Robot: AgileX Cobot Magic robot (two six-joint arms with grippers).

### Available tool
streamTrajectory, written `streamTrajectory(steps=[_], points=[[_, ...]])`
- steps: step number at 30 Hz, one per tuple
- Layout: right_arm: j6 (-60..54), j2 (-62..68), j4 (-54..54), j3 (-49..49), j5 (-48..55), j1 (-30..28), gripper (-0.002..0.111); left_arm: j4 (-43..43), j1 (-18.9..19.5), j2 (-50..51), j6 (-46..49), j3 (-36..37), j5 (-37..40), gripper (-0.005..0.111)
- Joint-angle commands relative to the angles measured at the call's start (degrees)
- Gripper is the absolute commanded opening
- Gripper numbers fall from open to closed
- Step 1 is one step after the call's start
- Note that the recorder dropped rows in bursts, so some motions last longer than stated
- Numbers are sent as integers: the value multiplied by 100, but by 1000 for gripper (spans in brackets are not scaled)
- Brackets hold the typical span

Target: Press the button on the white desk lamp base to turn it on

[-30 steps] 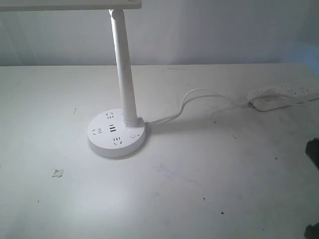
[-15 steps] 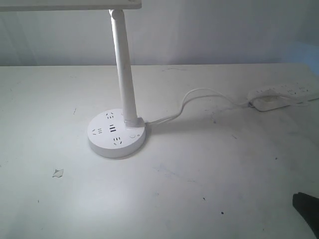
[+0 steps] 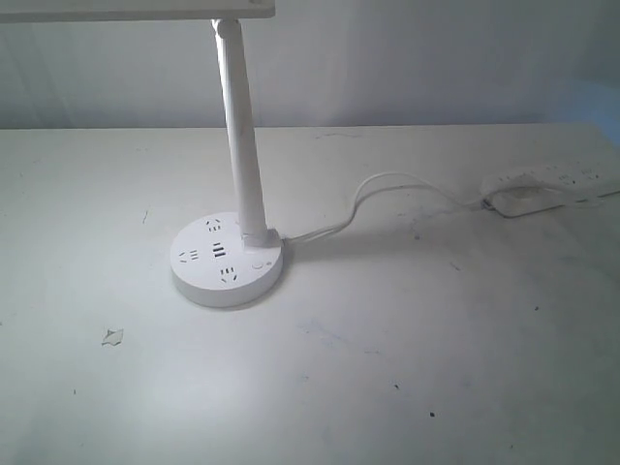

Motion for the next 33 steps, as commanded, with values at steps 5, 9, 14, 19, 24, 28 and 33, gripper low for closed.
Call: streamTrajectory(steps=[5, 9, 14, 19, 24, 28, 33], points=[[198, -35, 16, 14, 795, -52, 0, -26, -47, -18, 0, 11, -12, 0], [198, -35, 16, 14, 795, -52, 0, -26, -47, -18, 0, 11, -12, 0], [198, -35, 5, 14, 795, -52, 0, -26, -47, -18, 0, 11, -12, 0], [198, -35, 5, 14, 795, -52, 0, -26, -47, -18, 0, 11, -12, 0], [198, -35, 5, 14, 795, -52, 0, -26, -47, -18, 0, 11, -12, 0], [198, -35, 5, 14, 785, -52, 0, -26, -47, -18, 0, 11, -12, 0], [198, -35, 5, 14, 785, -52, 0, -26, -47, -18, 0, 11, -12, 0]])
